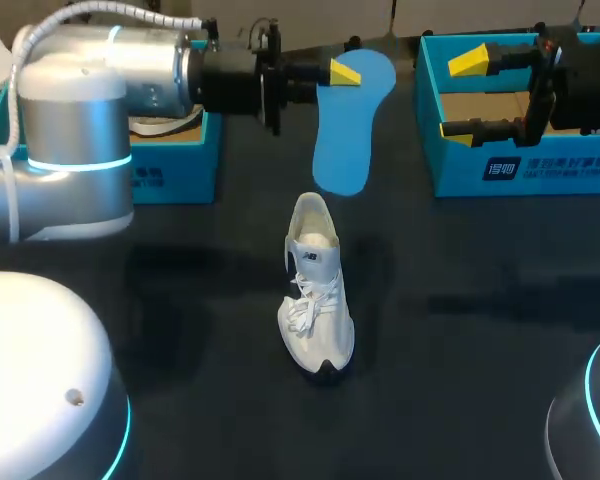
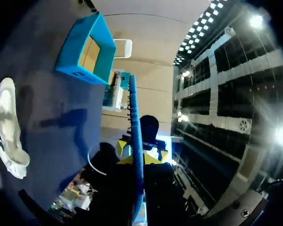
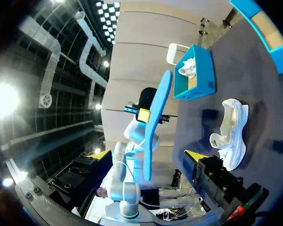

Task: Take the shoe out of the shoebox, open the shoe tongue, remove and reinsert the insole, then place the shoe into the shoebox

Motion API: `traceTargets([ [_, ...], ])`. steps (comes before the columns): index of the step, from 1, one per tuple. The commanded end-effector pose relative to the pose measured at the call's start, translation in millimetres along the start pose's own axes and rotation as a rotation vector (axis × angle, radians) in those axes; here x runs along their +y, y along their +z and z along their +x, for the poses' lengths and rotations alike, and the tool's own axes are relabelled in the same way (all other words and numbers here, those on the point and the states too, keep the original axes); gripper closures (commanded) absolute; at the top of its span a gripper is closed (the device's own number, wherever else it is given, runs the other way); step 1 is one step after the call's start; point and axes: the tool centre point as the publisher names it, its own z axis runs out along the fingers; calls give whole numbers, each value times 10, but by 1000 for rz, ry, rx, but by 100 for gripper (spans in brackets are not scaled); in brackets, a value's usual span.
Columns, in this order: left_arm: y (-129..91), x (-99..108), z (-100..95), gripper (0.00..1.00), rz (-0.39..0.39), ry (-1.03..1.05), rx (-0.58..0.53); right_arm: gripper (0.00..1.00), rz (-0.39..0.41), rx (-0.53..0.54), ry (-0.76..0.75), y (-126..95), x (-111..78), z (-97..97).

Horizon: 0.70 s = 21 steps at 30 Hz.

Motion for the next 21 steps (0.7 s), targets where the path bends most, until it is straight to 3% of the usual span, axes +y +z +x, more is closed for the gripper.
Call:
traceTargets([
  [1,-5,-40,-136,100,-3,81,80,0,0,-75,-13,16,-8,79],
  [13,62,-69,-193,100,26,180,108,0,-15,-278,-18,66,56,302],
  [21,138,-201,-229,100,83,201,140,0,-35,-522,6,245,49,520],
])
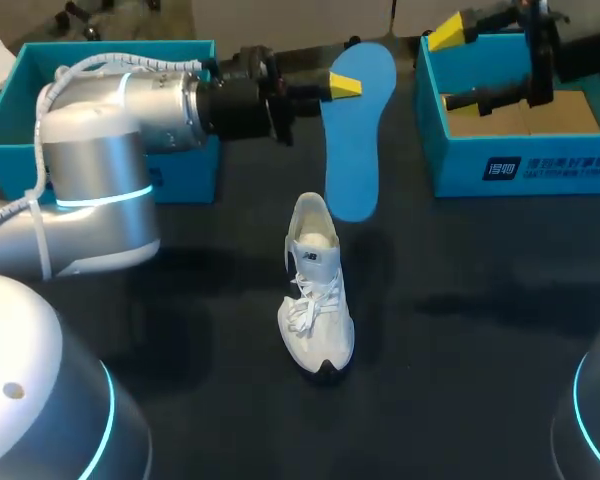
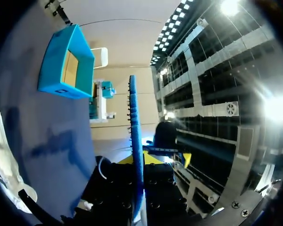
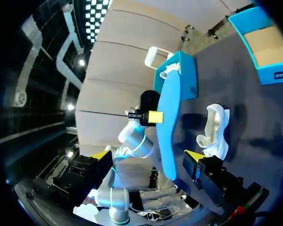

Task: Take the shoe out of the shoebox, open the shoe tongue, remove and reinsert the insole, then place the shoe into the shoebox

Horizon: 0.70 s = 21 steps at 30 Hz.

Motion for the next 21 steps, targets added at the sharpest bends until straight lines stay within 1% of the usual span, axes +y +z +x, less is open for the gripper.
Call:
traceTargets([
  [1,104,-49,-50,100,33,1,23,0,-8,-257,34,68,-15,190],
  [4,127,-89,-39,100,51,18,35,0,-18,-345,45,118,-28,264],
  [8,167,-137,-31,100,80,40,48,0,-35,-422,53,164,-55,321],
  [10,185,-164,-22,100,95,33,52,0,-36,-434,60,178,-64,329],
  [12,196,-190,-17,100,123,48,41,0,-58,-459,97,182,-82,327],
  [21,196,-190,-17,100,123,48,41,0,-58,-459,97,182,-82,327],
])
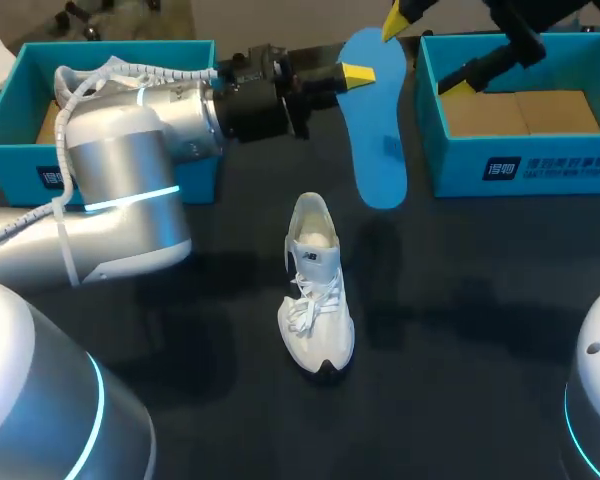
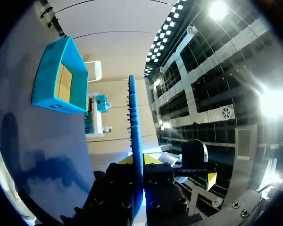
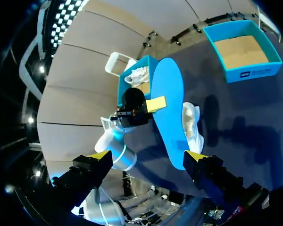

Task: Take the shoe out of the shoebox, open the shoe tongue, remove and reinsert the insole, then place the shoe into the shoebox

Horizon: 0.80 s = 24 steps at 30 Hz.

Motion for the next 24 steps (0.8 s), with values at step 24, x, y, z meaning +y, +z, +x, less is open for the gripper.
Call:
traceTargets([
  [24,14,14,-5,100,8,1,1,0,-182,-370,-181,251,217,78],
])
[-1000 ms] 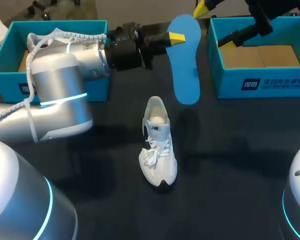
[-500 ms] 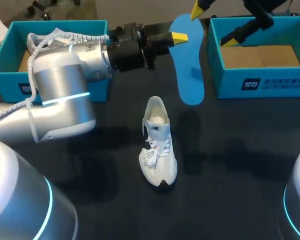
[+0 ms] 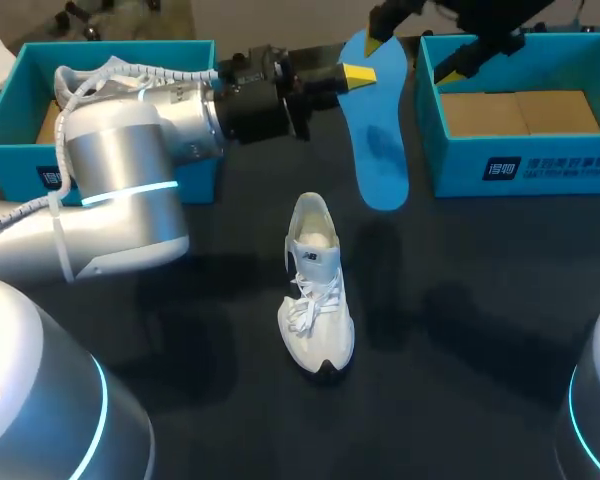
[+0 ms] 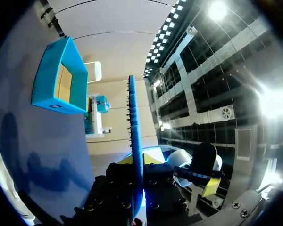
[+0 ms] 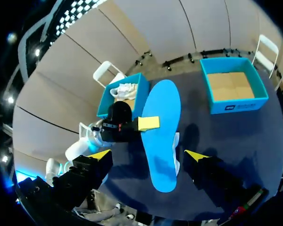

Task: Take the shoe out of the shoebox, open the shoe tongue, remove and reinsert the insole, then place the shoe into the shoebox

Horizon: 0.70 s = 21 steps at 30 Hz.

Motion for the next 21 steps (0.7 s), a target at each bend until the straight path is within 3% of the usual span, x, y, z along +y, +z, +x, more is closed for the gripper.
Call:
traceTargets([
  [1,13,5,-12,100,3,1,2,0,42,-114,4,10,92,122],
  [12,13,5,-12,100,3,1,2,0,118,-227,-4,119,142,260],
  [21,-6,-4,-25,100,-26,8,-30,0,143,-260,-21,188,90,326],
])
